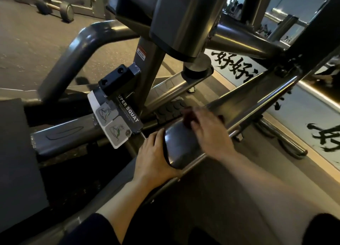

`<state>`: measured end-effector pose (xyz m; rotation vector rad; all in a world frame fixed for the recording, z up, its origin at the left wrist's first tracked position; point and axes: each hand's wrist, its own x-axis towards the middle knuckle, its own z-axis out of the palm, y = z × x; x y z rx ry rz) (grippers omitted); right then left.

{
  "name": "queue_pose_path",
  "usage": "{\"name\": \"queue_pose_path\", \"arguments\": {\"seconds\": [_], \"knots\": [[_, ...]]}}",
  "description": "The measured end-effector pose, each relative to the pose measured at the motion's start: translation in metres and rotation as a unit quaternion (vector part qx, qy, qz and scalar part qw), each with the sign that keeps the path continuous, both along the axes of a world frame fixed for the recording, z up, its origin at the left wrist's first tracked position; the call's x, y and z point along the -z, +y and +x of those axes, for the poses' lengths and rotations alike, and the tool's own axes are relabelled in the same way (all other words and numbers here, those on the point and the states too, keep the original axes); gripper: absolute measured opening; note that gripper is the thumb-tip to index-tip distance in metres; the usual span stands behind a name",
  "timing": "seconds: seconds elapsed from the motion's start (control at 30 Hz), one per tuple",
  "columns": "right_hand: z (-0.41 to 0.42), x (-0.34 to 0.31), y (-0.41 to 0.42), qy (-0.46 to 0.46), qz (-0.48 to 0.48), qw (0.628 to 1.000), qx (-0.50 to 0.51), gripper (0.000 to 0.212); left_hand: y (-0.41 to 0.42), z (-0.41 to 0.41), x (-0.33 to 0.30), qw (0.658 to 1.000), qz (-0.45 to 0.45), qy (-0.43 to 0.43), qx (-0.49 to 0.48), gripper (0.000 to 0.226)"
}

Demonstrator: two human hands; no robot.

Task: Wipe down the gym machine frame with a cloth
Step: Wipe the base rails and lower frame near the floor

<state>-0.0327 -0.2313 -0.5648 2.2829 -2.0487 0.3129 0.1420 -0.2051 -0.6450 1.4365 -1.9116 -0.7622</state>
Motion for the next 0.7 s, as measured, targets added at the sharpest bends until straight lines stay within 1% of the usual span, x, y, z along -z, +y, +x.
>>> {"name": "queue_pose_path", "arguments": {"seconds": [0.07, 0.13, 0.2, 0.27, 0.33, 0.37, 0.4, 0.43, 0.5, 0.57, 0.63, 0.7], "knots": [[-0.033, -0.014, -0.024, -0.039, 0.004, 0.995, 0.09, 0.053, 0.001, -0.001, -0.002, 1.0, 0.006, 0.004, 0.0, 0.128], [-0.042, -0.013, -0.029, -0.04, -0.006, 0.994, 0.102, 0.053, 0.001, -0.002, -0.002, 1.0, 0.008, 0.004, -0.005, 0.128], [-0.024, 0.0, -0.013, -0.031, -0.035, 0.998, 0.044, 0.056, 0.0, -0.003, -0.002, 1.0, 0.02, 0.005, -0.015, 0.127], [0.008, 0.019, 0.019, 0.012, -0.041, 0.996, -0.076, 0.06, 0.0, -0.004, -0.001, 0.999, 0.019, 0.019, -0.029, 0.125], [0.023, 0.032, 0.039, 0.065, -0.028, 0.981, -0.183, 0.06, 0.0, -0.005, 0.0, 0.998, 0.017, 0.058, -0.03, 0.12], [0.022, 0.032, 0.038, 0.077, -0.028, 0.973, -0.217, 0.059, 0.002, -0.005, 0.0, 0.997, 0.015, 0.068, -0.031, 0.119], [0.016, 0.031, 0.031, 0.076, -0.039, 0.969, -0.232, 0.057, 0.002, -0.006, 0.0, 0.998, 0.013, 0.061, -0.032, 0.12], [0.008, 0.029, 0.021, 0.065, -0.058, 0.971, -0.223, 0.056, 0.003, -0.005, 0.0, 0.999, 0.013, 0.043, -0.028, 0.123], [-0.004, 0.02, 0.0, 0.019, -0.097, 0.984, -0.15, 0.056, 0.003, -0.004, 0.001, 0.999, 0.022, 0.009, -0.027, 0.132], [-0.002, 0.018, -0.004, 0.01, -0.113, 0.989, -0.091, 0.056, 0.005, -0.005, 0.001, 0.999, 0.017, -0.016, -0.028, 0.135], [0.017, 0.027, 0.016, 0.053, -0.098, 0.986, -0.124, 0.055, 0.013, -0.005, 0.001, 0.998, -0.023, -0.044, -0.04, 0.132], [0.037, 0.044, 0.04, 0.094, -0.059, 0.969, -0.22, 0.053, 0.023, 0.001, 0.008, 0.994, -0.038, -0.044, -0.091, 0.125]]}}
